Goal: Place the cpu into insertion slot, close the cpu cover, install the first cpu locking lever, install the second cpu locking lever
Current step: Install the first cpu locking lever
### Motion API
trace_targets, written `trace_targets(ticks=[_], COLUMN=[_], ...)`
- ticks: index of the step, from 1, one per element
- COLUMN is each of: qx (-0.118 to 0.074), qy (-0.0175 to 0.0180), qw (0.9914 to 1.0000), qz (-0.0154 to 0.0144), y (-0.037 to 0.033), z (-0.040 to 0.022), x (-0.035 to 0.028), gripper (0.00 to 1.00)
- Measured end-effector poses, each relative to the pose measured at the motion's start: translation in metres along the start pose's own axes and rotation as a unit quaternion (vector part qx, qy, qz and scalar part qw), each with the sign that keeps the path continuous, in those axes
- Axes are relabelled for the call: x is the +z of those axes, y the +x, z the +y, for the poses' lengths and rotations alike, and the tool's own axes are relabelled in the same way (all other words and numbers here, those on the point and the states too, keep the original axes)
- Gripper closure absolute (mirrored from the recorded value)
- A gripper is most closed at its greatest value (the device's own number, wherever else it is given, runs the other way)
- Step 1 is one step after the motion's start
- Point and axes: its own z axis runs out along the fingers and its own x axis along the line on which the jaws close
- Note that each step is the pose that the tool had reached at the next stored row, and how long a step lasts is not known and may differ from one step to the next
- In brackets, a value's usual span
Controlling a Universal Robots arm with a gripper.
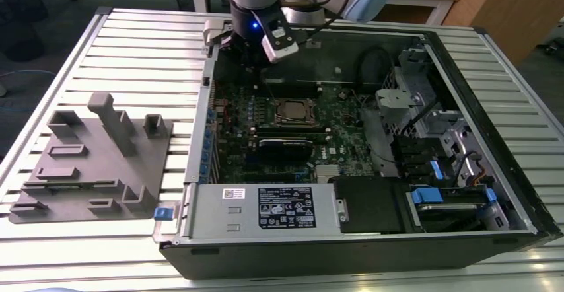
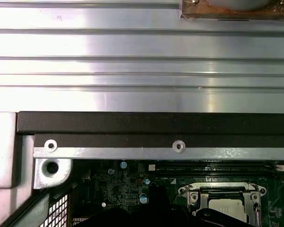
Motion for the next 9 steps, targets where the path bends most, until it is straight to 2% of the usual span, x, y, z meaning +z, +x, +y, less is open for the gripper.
trace_targets(ticks=[9], qx=[0.000], qy=[0.0002], qw=[1.00000], qz=[0.0000], y=[-0.0158], z=[0.0016], x=[0.0012], gripper=[0.89])
